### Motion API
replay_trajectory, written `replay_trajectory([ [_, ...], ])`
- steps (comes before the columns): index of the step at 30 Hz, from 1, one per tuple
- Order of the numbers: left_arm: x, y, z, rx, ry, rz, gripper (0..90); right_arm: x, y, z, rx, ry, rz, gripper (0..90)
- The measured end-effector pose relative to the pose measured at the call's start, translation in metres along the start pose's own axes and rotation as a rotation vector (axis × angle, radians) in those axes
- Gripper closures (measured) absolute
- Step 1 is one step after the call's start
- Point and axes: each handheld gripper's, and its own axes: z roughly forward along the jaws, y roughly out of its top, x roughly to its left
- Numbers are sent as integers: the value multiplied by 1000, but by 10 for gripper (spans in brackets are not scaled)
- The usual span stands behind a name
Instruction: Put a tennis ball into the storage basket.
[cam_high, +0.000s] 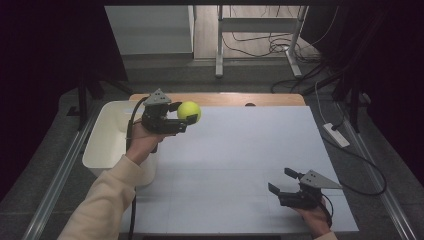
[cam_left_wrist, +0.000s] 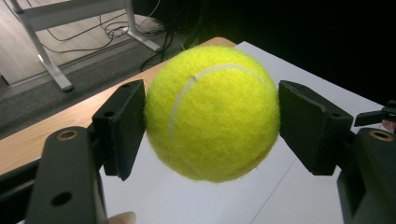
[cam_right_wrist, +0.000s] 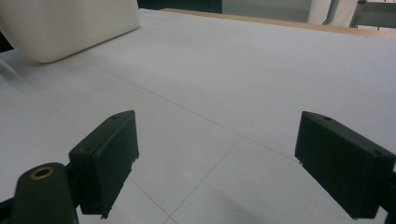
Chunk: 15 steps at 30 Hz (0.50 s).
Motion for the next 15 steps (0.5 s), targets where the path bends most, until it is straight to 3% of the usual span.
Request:
replay_trajectory([
  [15,12,-5,-15,-10,41,-22,278,0,0,0,-1,-2,2,136],
])
